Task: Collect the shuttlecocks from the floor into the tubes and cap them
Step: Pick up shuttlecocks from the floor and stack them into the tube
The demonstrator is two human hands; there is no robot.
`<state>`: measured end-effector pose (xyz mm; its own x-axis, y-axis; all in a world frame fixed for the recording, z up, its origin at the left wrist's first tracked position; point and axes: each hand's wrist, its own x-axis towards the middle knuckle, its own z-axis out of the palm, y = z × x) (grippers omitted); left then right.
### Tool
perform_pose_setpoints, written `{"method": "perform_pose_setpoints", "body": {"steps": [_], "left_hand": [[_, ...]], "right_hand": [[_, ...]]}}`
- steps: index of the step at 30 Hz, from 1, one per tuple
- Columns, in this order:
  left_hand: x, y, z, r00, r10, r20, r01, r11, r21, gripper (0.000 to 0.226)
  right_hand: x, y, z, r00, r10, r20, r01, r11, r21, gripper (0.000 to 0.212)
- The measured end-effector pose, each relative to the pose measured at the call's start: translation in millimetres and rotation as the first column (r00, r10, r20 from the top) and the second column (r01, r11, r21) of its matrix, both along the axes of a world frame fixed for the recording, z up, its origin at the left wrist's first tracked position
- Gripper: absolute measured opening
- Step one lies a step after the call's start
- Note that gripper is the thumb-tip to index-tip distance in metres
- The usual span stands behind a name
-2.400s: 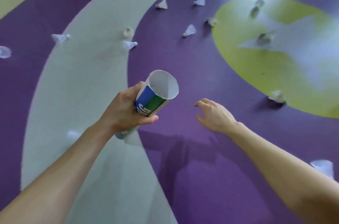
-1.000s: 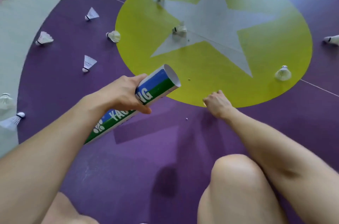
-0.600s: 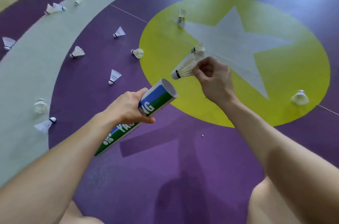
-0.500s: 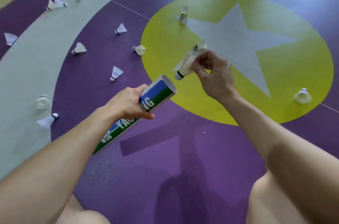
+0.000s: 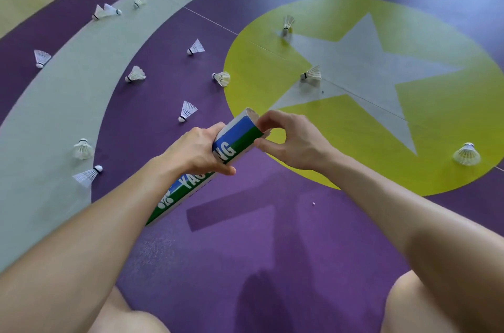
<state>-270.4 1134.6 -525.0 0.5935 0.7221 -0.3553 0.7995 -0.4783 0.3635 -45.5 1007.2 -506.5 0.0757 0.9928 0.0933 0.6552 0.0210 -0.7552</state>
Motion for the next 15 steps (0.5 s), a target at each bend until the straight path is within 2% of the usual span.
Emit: {"method": "perform_pose_setpoints", "body": {"steps": [2, 4, 7, 10, 11, 13, 15], "left_hand": [[0, -3, 1, 0.999, -0.026, -0.020, 0.026, 0.999, 0.018, 0.070], [0, -5, 1, 0.998, -0.049, -0.040, 0.051, 0.998, 0.033, 0.068], [-8, -2, 1, 0.999, -0.018, -0.027, 0.019, 0.999, 0.028, 0.069], [-25, 0, 0, 0.999, 0.034, -0.022, -0.033, 0.999, 0.037, 0.069], [-31, 1, 0, 0.999, 0.051, 0.019, -0.052, 0.994, 0.099, 0.069], [-43, 4, 0, 0.971, 0.123, 0.205, -0.166, 0.963, 0.212, 0.071], [-55, 7, 1, 0.897, 0.225, 0.380, -0.310, 0.934, 0.177, 0.073]], "right_hand": [[-5, 0, 0, 0.997, 0.079, -0.013, -0.080, 0.991, -0.109, 0.030], [-9, 0, 1, 0.992, 0.124, 0.000, -0.122, 0.982, -0.146, 0.030], [-4, 3, 7, 0.996, 0.061, -0.066, -0.065, 0.996, -0.057, 0.025], [9, 7, 11, 0.999, -0.024, -0.036, 0.024, 1.000, 0.018, 0.019], [12, 9, 9, 0.999, -0.043, -0.011, 0.043, 0.999, 0.023, 0.018], [16, 13, 3, 0.998, -0.061, 0.026, 0.060, 0.998, 0.017, 0.017], [16, 19, -5, 0.996, -0.059, 0.063, 0.059, 0.998, -0.005, 0.015]]}}
